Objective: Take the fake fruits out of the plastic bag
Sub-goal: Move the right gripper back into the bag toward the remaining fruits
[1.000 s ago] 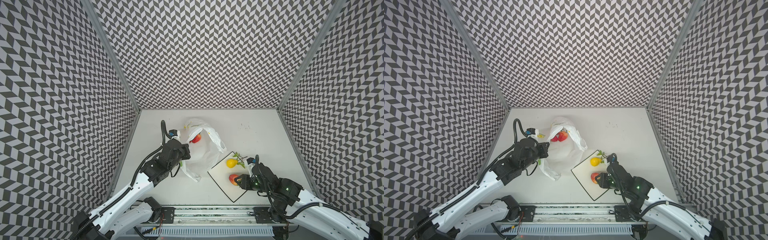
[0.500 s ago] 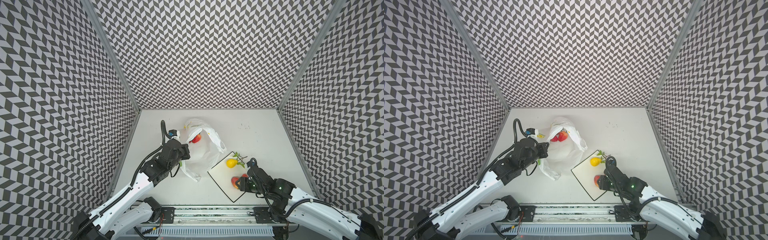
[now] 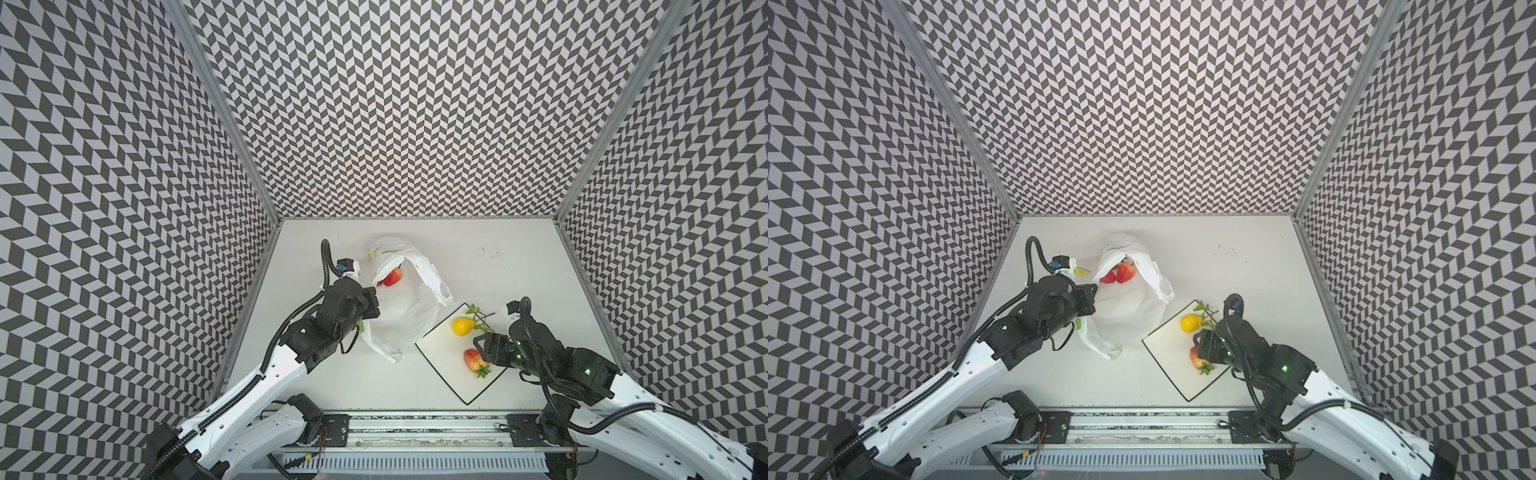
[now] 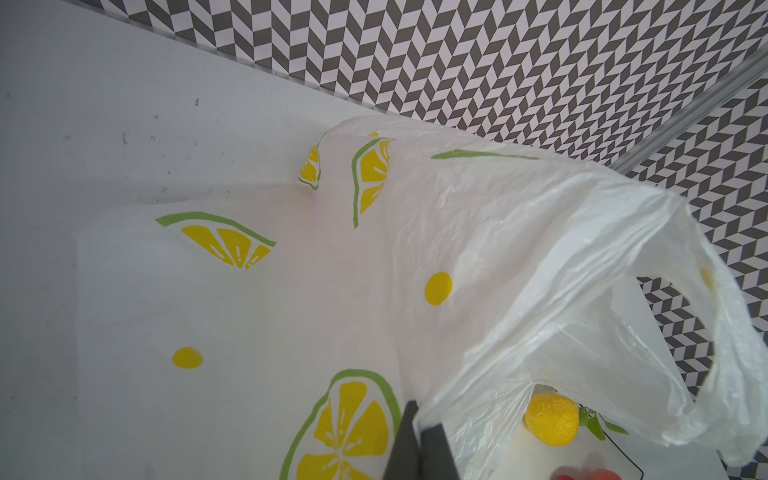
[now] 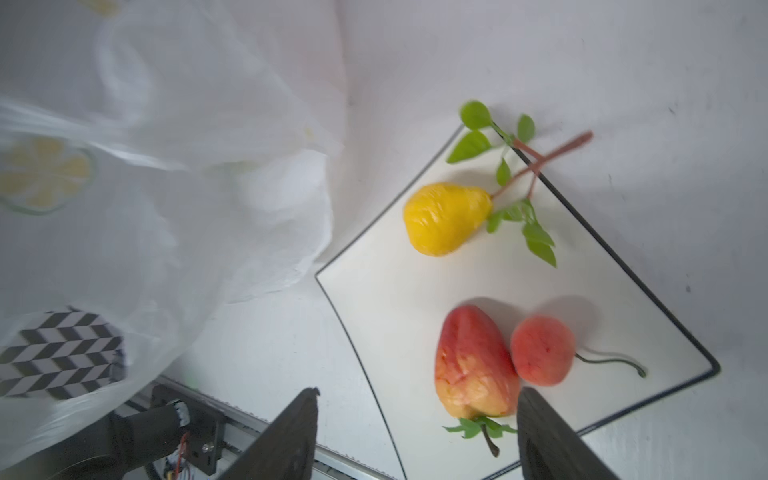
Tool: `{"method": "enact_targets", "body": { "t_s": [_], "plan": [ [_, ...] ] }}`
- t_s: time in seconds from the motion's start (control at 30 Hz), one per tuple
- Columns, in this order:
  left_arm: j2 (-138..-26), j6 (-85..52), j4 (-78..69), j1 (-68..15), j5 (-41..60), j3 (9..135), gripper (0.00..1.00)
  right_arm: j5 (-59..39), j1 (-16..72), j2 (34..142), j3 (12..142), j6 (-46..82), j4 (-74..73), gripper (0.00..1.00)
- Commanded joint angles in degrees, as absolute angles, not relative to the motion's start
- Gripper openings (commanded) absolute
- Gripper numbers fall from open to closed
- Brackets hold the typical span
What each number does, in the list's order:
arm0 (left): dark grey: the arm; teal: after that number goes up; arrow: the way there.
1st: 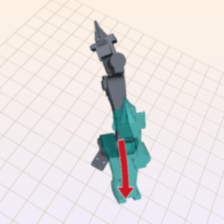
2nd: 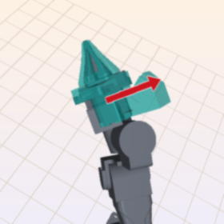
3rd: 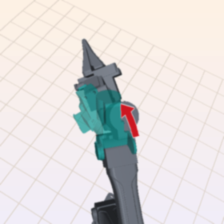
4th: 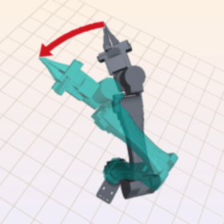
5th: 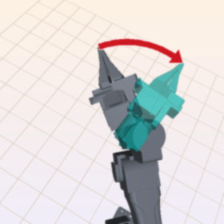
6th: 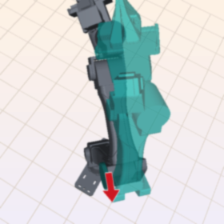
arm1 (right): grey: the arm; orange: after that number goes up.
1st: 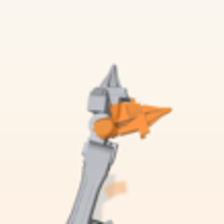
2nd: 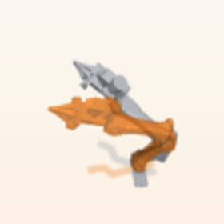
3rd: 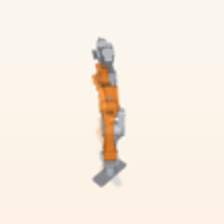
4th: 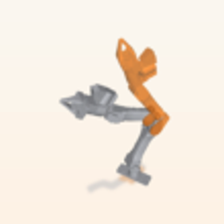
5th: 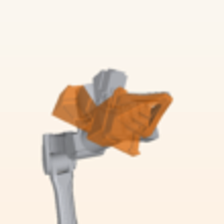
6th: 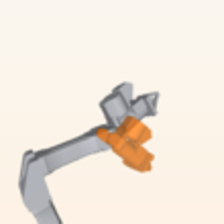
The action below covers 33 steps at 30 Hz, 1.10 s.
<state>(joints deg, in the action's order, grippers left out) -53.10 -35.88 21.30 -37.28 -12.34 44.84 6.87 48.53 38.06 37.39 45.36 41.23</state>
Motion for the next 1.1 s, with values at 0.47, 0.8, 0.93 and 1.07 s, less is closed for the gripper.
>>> {"method": "enact_targets", "body": {
  "t_s": [0.47,0.8,0.93,1.07],
  "plan": [
    [-51.34,-34.35,23.28,-36.52,-11.43,46.33,0.00,-4.72,55.03,62.01,40.59,-11.04,-0.13,0.46],
    [-50.98,-32.30,25.04,-36.47,-10.48,46.85,0.00,-1.84,56.24,84.32,48.32,-11.74,-8.64,0.43],
    [-50.43,-32.35,25.48,-36.47,-10.50,46.67,0.00,-0.40,56.25,92.29,54.41,-4.81,-7.52,0.42],
    [-49.02,-33.43,25.16,-36.47,-10.81,45.39,0.00,1.88,55.45,98.89,58.79,12.15,-9.60,0.44]
  ]
}}
